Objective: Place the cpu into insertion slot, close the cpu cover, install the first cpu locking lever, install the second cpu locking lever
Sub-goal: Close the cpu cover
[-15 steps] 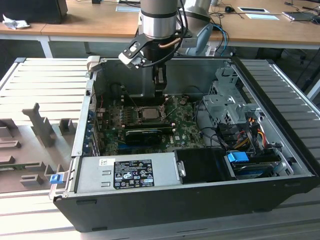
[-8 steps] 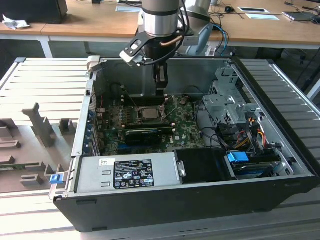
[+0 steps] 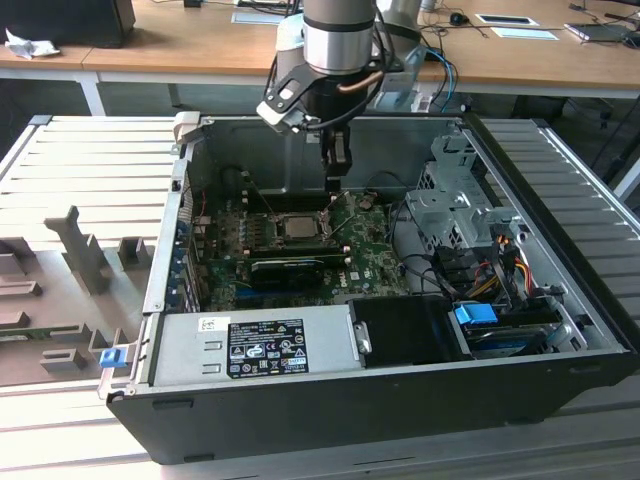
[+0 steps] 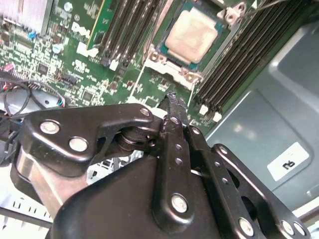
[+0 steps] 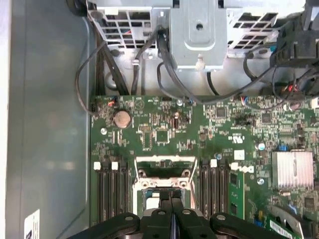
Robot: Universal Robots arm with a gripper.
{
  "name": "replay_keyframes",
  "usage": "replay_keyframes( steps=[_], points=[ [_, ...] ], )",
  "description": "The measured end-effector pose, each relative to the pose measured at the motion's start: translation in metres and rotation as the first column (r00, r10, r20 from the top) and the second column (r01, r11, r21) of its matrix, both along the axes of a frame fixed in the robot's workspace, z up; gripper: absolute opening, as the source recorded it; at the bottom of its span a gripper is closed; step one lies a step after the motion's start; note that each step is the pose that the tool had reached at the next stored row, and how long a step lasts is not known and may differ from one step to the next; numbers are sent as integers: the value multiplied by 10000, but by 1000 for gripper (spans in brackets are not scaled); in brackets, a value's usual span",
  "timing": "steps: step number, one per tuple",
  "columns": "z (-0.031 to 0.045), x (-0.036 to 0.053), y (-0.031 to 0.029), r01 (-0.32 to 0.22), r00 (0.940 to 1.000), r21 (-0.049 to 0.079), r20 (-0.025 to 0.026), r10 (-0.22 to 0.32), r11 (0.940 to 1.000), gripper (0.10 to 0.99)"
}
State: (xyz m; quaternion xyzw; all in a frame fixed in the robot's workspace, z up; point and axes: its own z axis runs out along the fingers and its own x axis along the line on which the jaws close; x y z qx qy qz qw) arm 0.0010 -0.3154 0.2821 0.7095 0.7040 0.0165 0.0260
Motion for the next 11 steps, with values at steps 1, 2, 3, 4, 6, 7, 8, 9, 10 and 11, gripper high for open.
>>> replay_keyframes(
  steps=[1,2,3,4,6,7,8,9,10,11],
  points=[
    [0,30,0,1,10000,-1,-1,-1,10000,106],
    [0,58,0,2,10000,-1,-1,-2,10000,106],
    [0,79,0,1,10000,-1,-1,-1,10000,106],
    [0,99,0,0,10000,-1,-1,0,10000,106],
    [0,142,0,1,10000,-1,-1,-1,10000,106],
    [0,159,0,2,10000,0,-1,-2,10000,106],
    [0,178,0,1,10000,1,-1,-1,10000,106],
    [-1,206,1,0,10000,1,2,0,10000,106],
    [0,211,0,1,10000,0,-1,-1,10000,106],
    [0,215,0,0,10000,-1,-1,0,10000,106]
  ],
)
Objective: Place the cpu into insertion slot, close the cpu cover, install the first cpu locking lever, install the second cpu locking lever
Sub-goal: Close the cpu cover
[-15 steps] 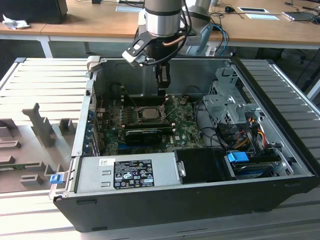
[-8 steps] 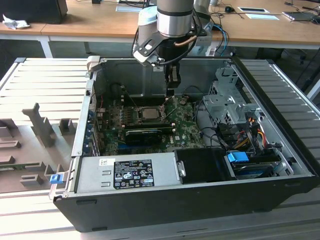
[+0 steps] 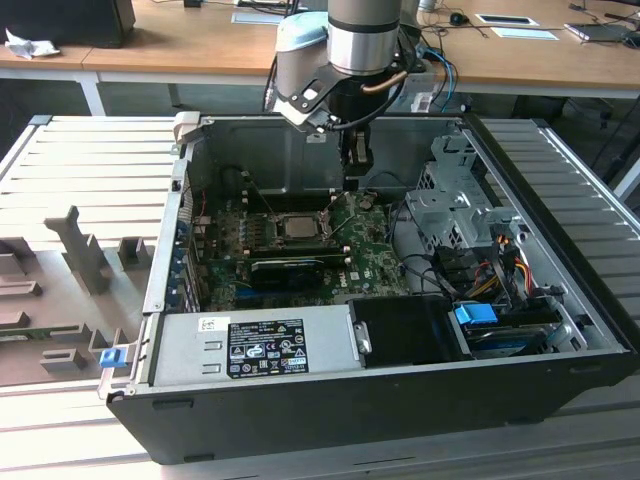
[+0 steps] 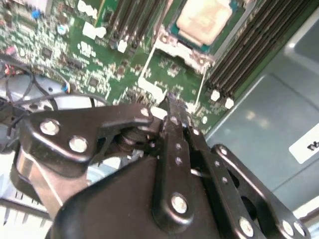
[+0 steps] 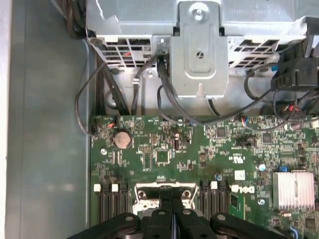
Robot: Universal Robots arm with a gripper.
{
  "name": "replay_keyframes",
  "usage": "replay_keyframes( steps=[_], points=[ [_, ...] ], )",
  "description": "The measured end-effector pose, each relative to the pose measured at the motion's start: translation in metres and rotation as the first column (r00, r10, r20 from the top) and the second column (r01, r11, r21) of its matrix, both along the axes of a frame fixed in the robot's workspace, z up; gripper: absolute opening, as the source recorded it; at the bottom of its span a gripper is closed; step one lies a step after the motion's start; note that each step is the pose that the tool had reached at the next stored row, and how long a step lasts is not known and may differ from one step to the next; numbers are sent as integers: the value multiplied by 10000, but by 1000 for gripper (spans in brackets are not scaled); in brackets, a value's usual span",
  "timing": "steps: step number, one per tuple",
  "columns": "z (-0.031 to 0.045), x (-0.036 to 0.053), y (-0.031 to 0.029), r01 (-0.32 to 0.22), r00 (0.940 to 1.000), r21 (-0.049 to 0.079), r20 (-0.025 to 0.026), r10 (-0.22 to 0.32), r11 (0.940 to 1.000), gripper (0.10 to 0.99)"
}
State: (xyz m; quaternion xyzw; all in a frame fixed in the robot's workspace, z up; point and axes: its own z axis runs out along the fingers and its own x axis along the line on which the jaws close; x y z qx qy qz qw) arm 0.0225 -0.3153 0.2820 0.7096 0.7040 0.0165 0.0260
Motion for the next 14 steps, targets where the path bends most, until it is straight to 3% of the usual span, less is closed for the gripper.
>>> replay_keyframes(
  steps=[14],
  points=[
    [-4,54,0,1,10000,1,0,-1,10000,106]
  ],
)
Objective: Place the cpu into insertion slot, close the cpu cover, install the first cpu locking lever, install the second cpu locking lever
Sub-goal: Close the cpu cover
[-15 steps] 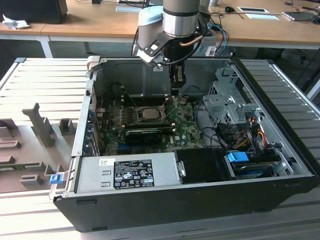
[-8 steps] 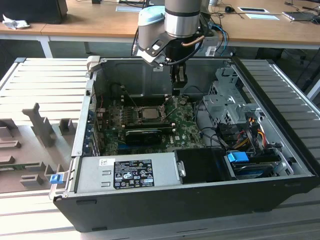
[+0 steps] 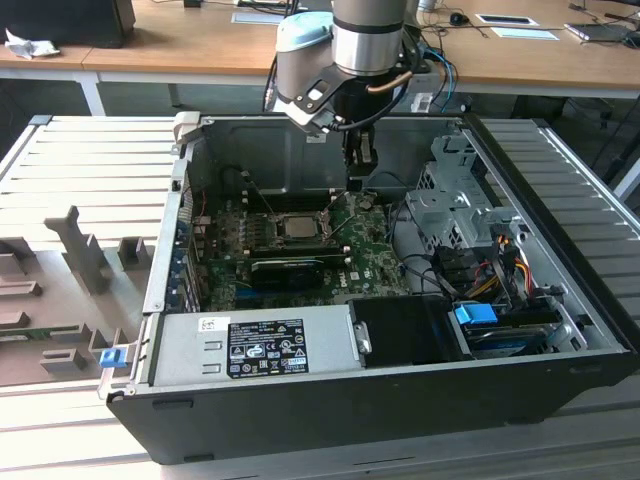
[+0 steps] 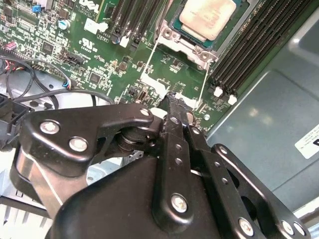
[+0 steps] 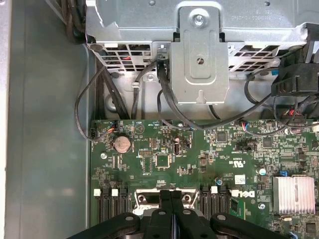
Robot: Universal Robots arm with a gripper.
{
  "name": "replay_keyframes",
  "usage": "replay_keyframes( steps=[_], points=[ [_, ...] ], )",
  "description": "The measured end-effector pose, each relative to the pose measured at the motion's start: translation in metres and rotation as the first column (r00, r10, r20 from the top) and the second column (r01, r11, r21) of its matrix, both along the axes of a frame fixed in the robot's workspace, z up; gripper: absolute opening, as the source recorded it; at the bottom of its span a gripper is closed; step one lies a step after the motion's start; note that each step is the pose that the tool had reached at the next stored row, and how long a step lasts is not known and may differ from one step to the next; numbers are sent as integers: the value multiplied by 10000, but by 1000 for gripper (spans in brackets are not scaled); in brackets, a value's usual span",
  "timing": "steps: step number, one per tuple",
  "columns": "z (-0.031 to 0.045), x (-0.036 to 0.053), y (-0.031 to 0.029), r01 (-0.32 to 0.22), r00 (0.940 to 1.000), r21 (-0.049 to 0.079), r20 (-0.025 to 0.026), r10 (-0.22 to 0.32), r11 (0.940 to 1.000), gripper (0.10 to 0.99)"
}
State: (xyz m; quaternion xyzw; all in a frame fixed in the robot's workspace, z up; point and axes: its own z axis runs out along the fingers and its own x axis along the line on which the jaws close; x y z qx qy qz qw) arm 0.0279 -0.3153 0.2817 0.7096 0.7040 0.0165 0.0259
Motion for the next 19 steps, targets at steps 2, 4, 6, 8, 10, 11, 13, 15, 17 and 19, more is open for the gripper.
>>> replay_keyframes(
  steps=[2,4,6,8,10,11,13,15,17,19],
  points=[
    [0,5,0,0,10000,-1,0,0,10000,106],
    [-1,13,0,0,10000,-1,0,0,10000,106],
    [-2,28,0,0,10000,0,0,0,10000,106],
    [-5,42,0,1,10000,1,0,-1,10000,106],
    [-12,79,0,1,10000,2,0,-1,10000,106],
    [-25,104,0,-1,10000,0,0,1,10000,106],
    [-54,128,0,0,10000,0,0,0,10000,106],
    [-91,141,0,0,10000,1,0,0,10000,106],
    [-131,170,0,0,10000,0,0,0,10000,106],
    [-163,220,0,-3,10000,0,0,3,10000,106]
  ],
)
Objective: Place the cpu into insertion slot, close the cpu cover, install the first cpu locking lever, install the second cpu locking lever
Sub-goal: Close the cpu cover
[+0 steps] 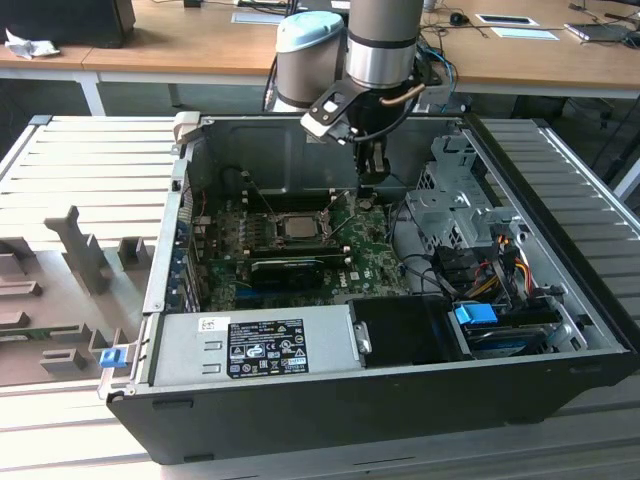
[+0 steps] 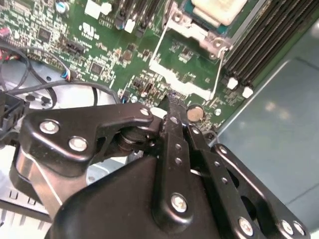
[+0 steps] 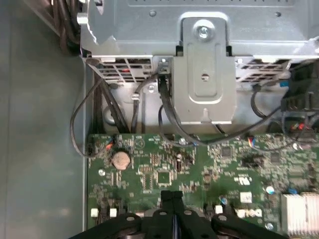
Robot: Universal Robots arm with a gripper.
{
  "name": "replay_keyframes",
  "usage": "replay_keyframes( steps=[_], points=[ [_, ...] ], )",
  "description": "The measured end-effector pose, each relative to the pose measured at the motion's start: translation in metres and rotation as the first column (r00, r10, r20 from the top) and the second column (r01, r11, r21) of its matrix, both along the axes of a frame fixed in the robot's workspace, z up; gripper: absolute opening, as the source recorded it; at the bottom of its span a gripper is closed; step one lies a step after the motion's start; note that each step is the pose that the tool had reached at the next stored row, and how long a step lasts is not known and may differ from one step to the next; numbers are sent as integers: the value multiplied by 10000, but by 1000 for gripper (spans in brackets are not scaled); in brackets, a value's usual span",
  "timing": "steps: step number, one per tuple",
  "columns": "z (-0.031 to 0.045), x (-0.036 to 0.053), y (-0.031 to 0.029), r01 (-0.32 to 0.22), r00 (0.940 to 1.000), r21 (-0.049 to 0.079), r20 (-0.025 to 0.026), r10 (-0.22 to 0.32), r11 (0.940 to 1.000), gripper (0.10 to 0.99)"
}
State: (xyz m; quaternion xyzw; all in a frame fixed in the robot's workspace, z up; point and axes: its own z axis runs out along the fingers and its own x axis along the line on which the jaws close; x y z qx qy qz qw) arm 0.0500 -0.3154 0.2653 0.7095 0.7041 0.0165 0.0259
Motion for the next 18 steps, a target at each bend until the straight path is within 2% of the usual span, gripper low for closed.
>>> replay_keyframes(
  steps=[4,5,6,12,18],
  points=[
    [-89,30,0,1,10000,0,-1,-1,10000,106],
    [-99,30,0,1,10000,1,-16,-1,10000,106],
    [-103,25,1,2,10000,0,-47,-2,10000,106],
    [-120,-87,0,-6,9999,-1,-119,6,10000,106],
    [-121,-136,1,-10,9999,0,-120,10,10000,106]
  ],
)
